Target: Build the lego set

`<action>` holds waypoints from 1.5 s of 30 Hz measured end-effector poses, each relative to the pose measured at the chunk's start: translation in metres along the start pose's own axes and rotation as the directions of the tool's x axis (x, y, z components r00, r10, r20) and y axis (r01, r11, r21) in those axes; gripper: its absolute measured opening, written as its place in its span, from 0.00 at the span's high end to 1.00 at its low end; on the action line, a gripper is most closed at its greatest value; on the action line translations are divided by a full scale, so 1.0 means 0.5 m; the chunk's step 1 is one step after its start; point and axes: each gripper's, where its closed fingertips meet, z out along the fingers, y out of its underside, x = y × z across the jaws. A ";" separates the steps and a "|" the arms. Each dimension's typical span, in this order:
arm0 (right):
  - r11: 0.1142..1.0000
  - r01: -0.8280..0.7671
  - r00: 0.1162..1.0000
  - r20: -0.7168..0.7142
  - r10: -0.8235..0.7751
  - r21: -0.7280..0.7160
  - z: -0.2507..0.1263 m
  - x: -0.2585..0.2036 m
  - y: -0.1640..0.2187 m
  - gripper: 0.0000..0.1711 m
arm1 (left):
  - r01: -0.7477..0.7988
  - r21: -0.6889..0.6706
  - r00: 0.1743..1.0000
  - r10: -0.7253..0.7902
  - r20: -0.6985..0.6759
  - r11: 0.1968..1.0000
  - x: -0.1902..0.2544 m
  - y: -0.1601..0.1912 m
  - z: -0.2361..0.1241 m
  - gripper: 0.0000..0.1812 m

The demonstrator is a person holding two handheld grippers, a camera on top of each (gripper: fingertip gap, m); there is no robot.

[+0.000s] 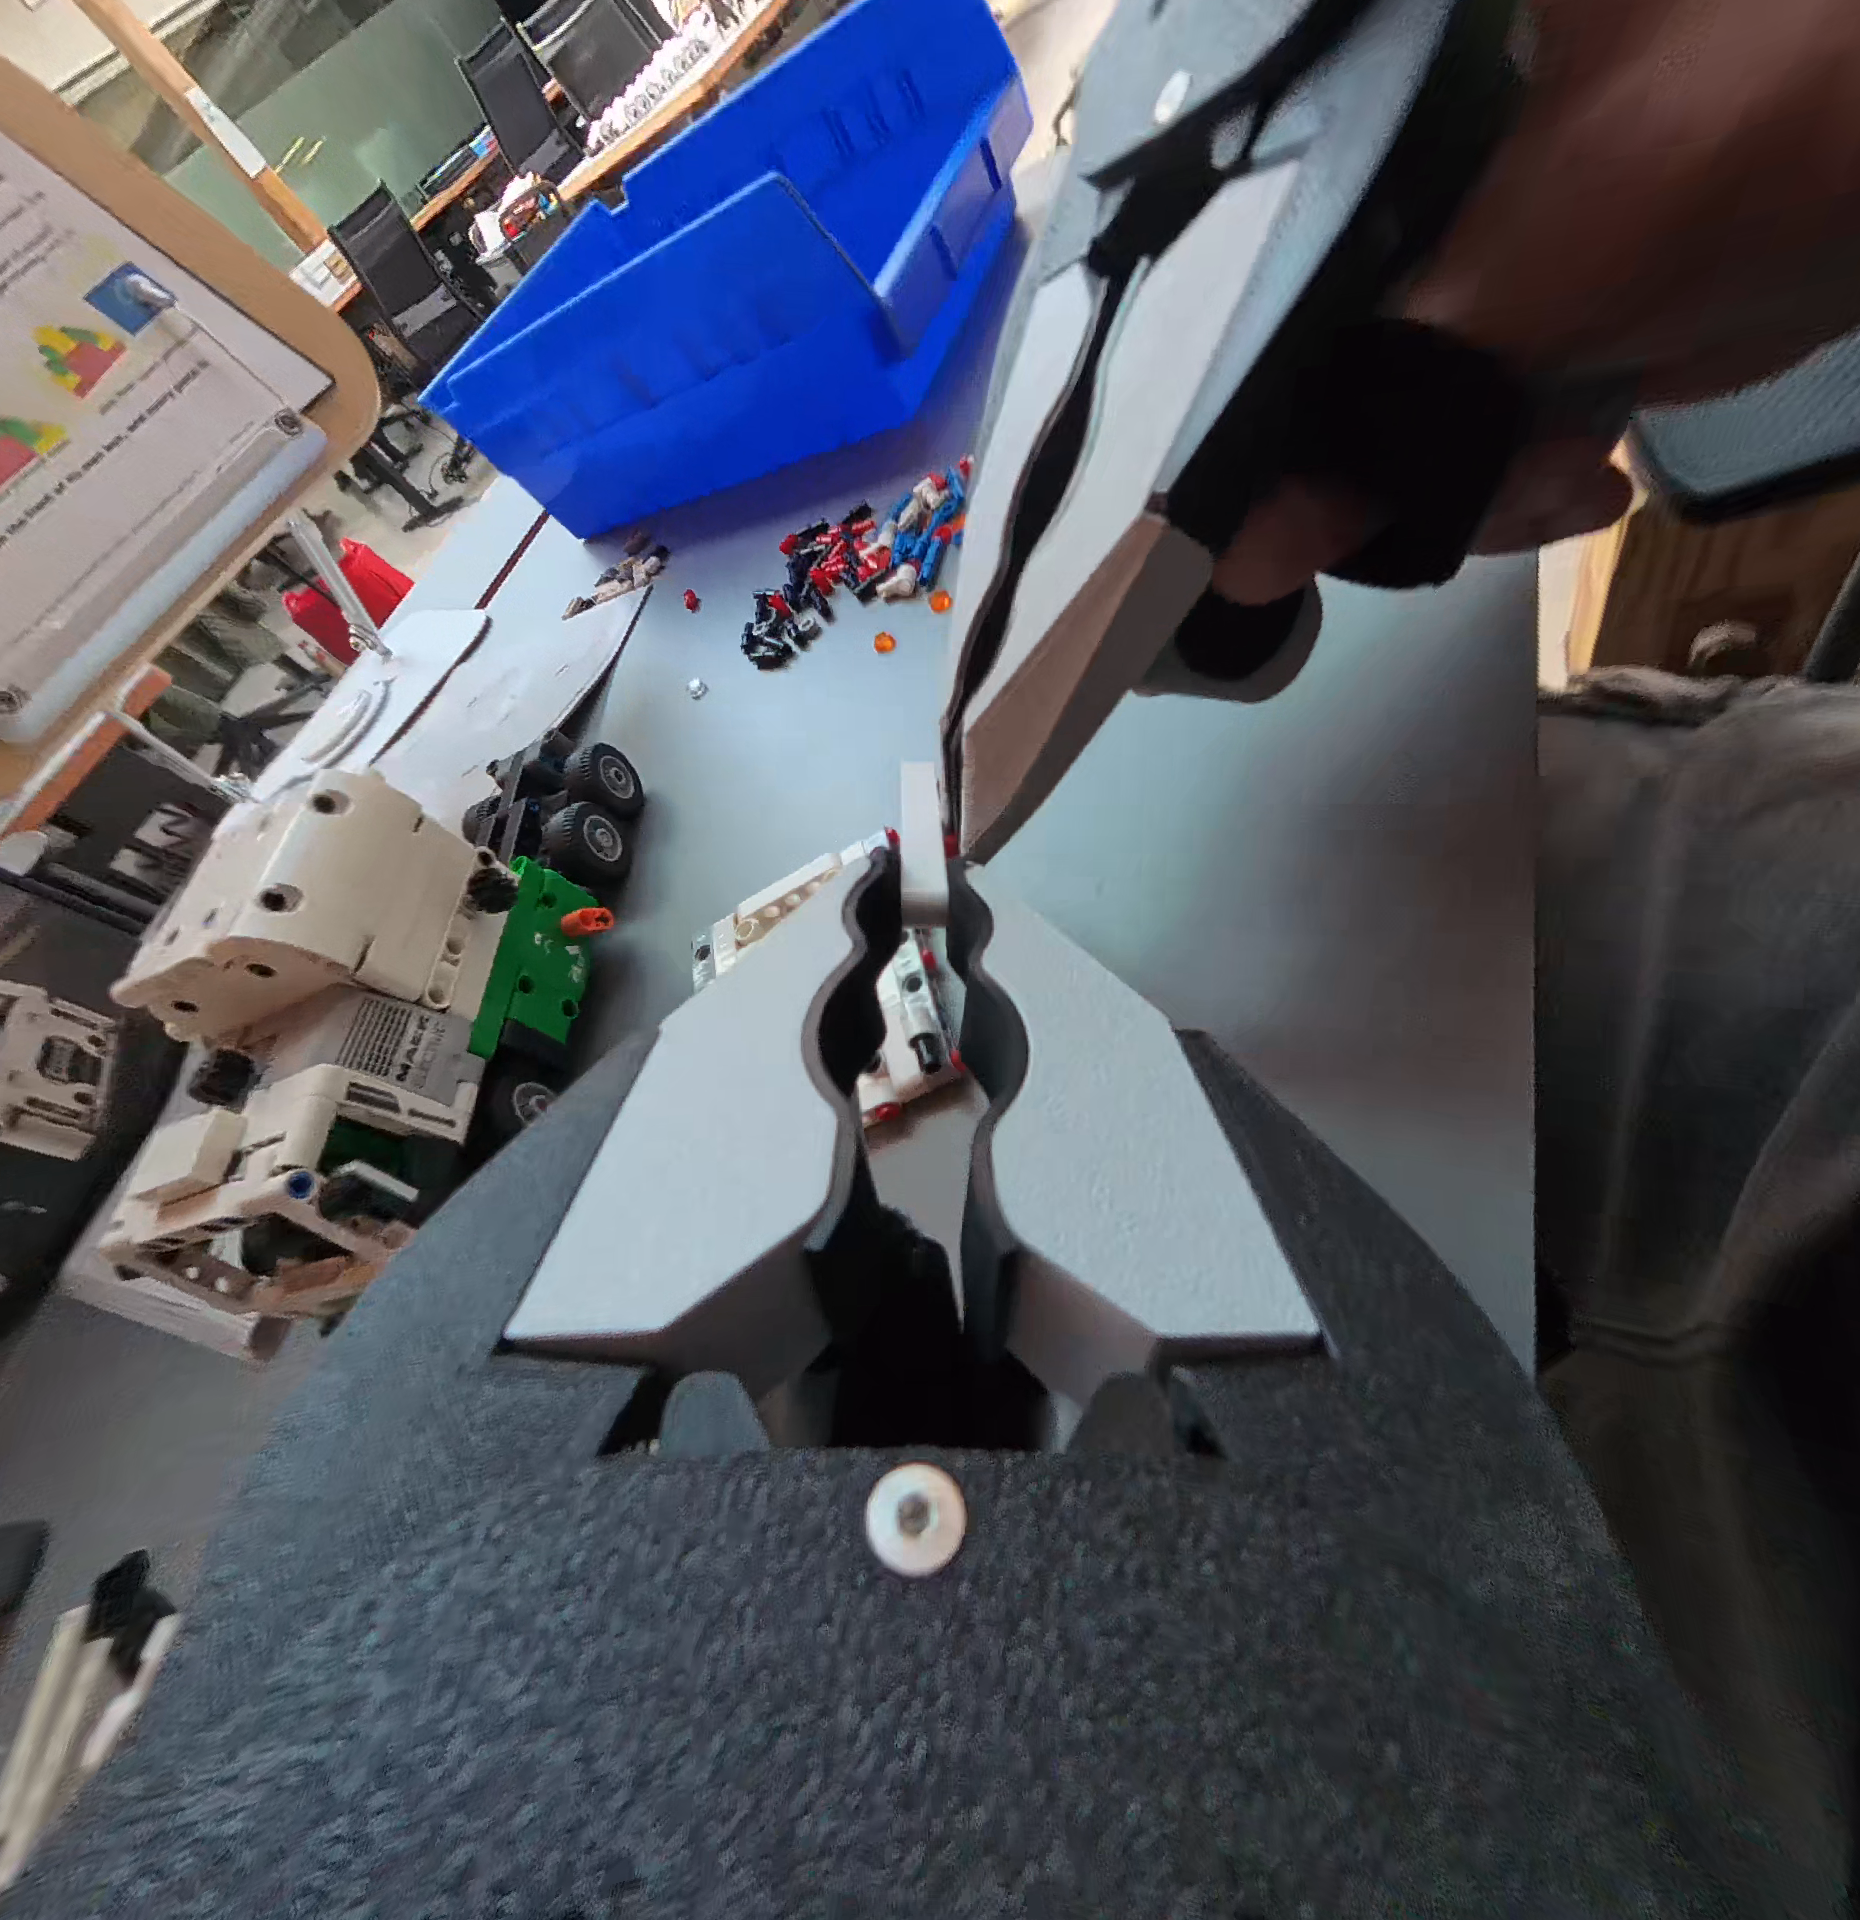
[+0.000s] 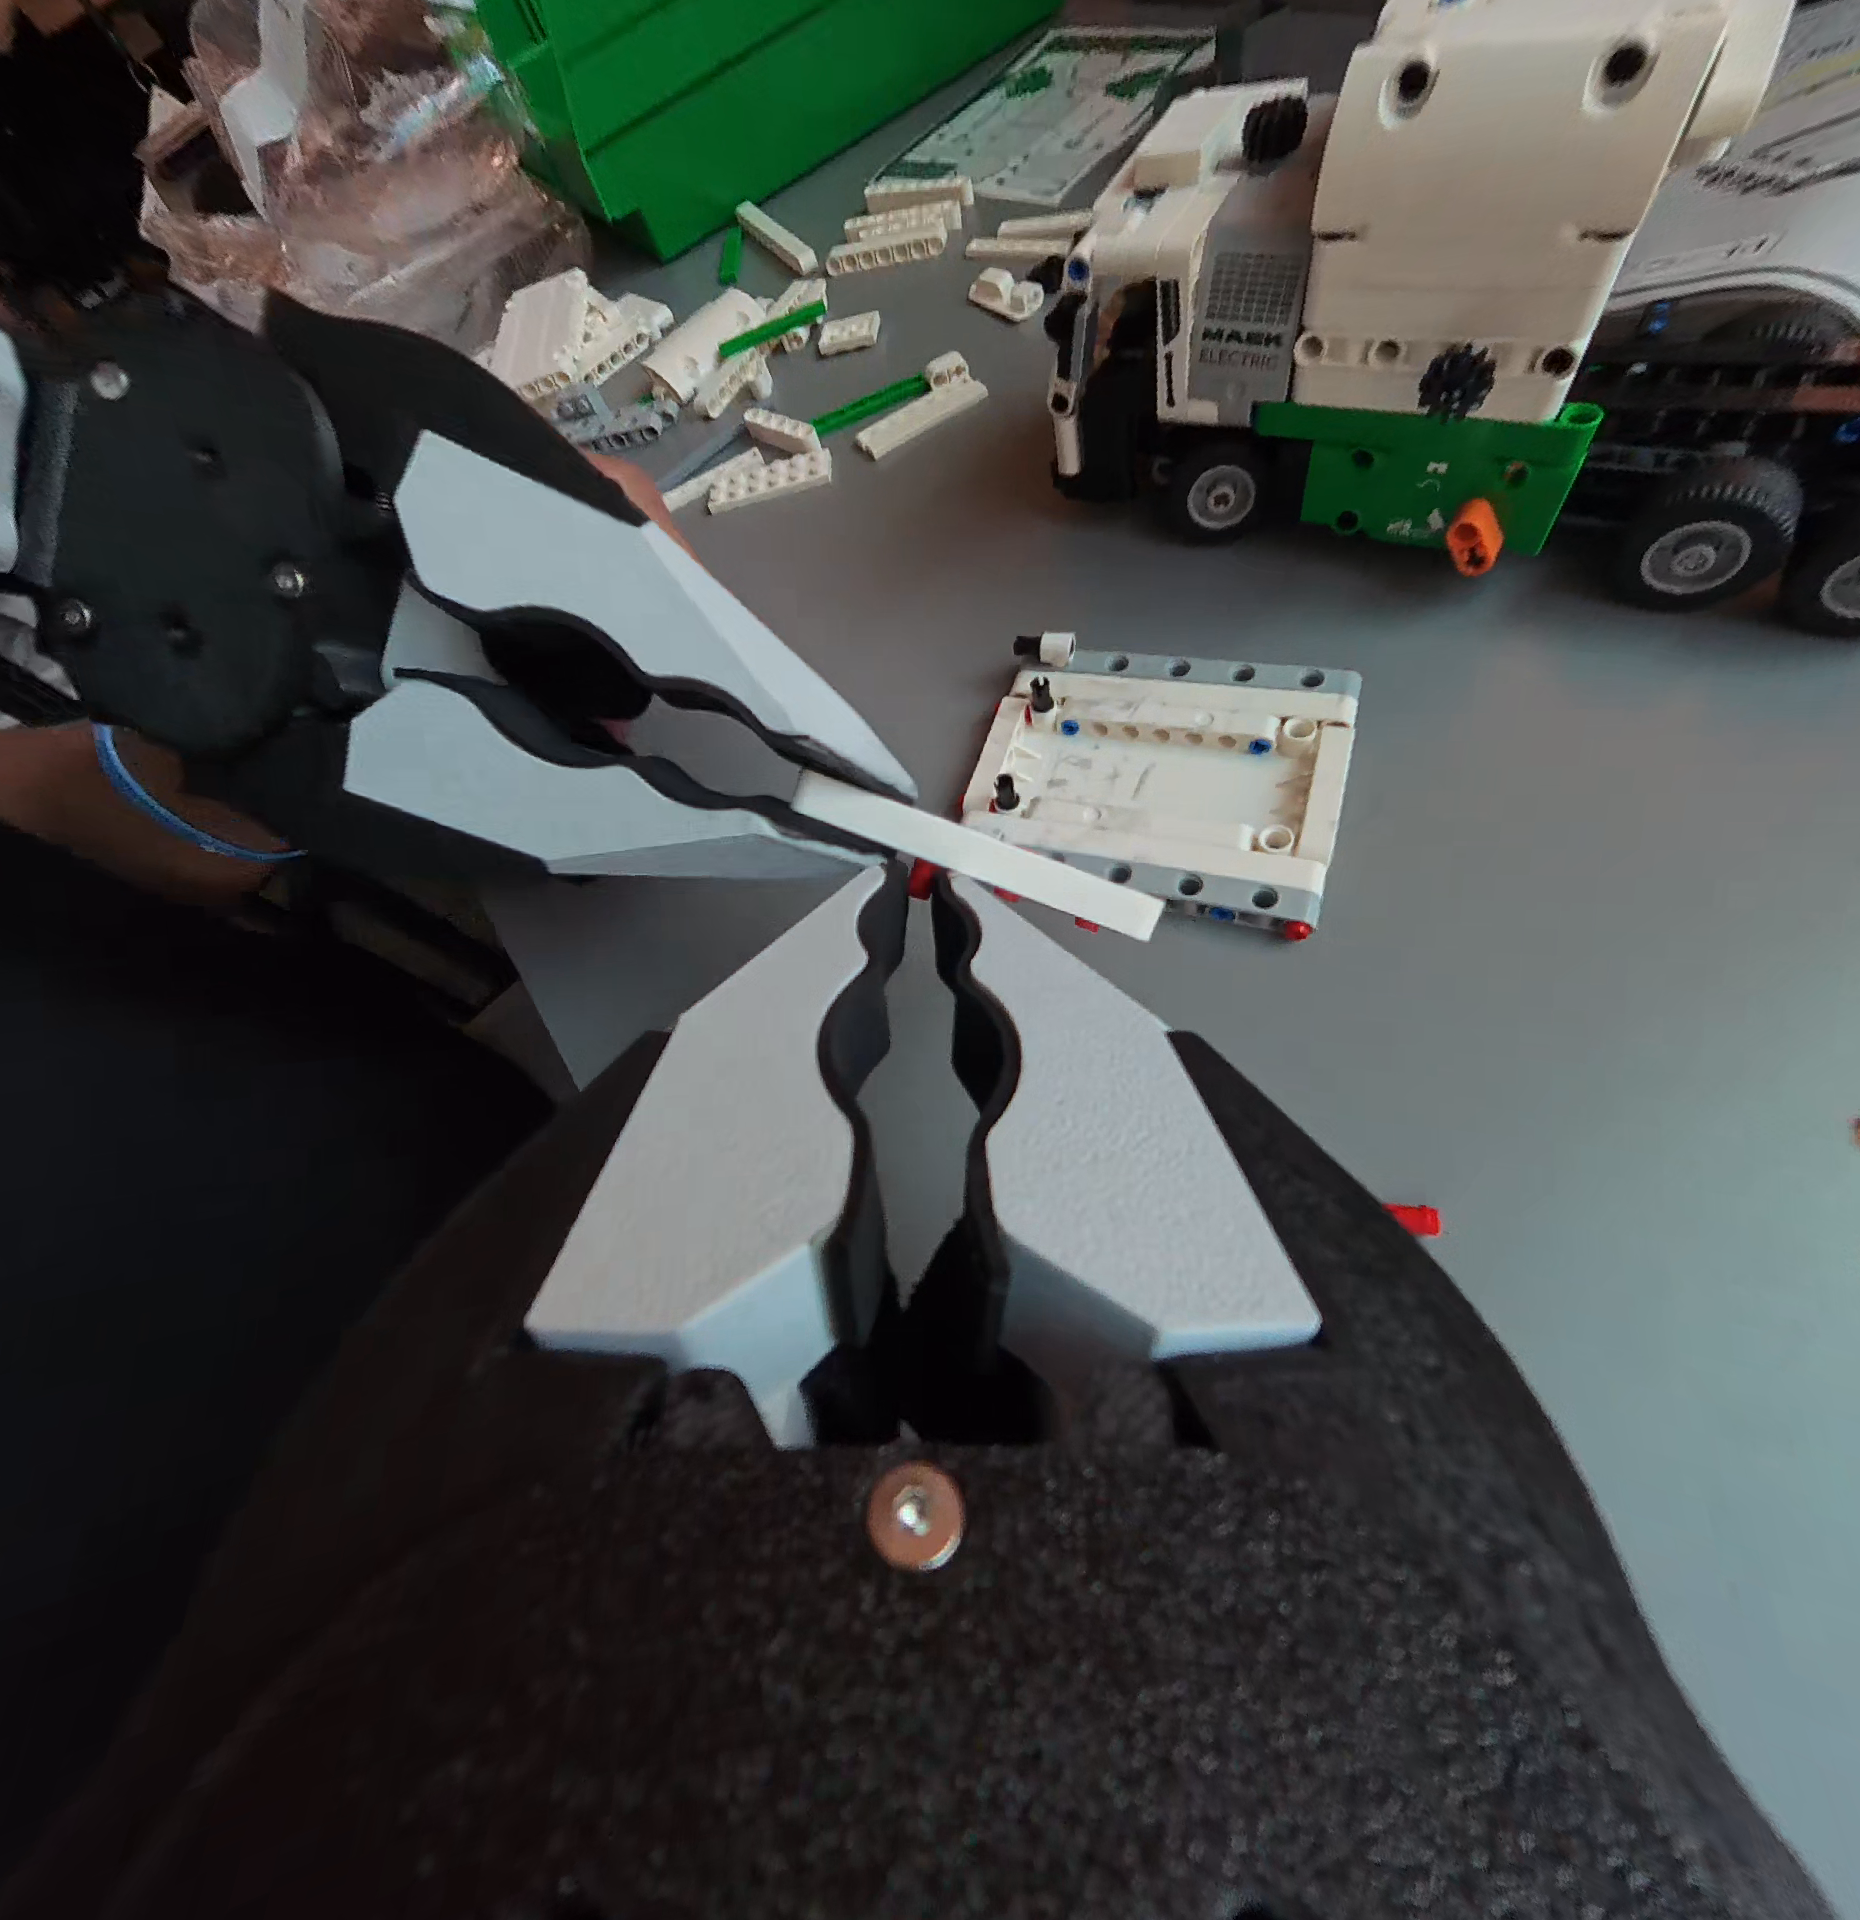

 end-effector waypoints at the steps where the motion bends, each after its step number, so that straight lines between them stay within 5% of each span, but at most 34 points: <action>1: 1.000 0.017 1.000 -0.009 -0.017 0.018 -0.005 0.001 -0.008 0.98 | 0.059 0.021 0.998 -0.059 -0.005 0.998 -0.005 -0.007 -0.001 0.96; 8: 0.990 0.127 0.988 -0.096 -0.120 0.065 -0.026 0.008 -0.036 0.98 | 0.434 0.075 0.899 -0.427 -0.099 0.898 -0.020 -0.030 0.004 0.96; 17: 0.980 0.172 0.981 -0.114 -0.160 0.102 -0.038 0.000 -0.056 0.94 | 0.608 0.079 0.786 -0.585 -0.199 0.790 -0.021 -0.040 -0.001 0.96; 24: 0.940 0.219 0.942 0.193 -0.273 0.261 -0.102 -0.044 -0.090 0.80 | 0.643 0.132 0.730 -0.550 -0.406 0.755 0.003 -0.079 -0.030 0.96; 29: 0.971 0.173 0.895 0.384 -0.226 0.166 -0.087 -0.060 -0.039 0.83 | 0.594 0.188 0.751 -0.455 -0.479 0.782 0.029 -0.102 -0.051 0.97; 38: 0.970 0.198 0.868 0.434 -0.240 0.141 -0.086 -0.075 -0.016 0.94 | 0.524 0.198 0.792 -0.387 -0.473 0.829 0.051 -0.106 -0.051 0.96; 45: 0.974 0.168 0.867 0.448 -0.220 0.153 -0.085 -0.073 -0.016 0.94 | 0.508 0.208 0.807 -0.378 -0.454 0.836 0.050 -0.106 -0.049 0.96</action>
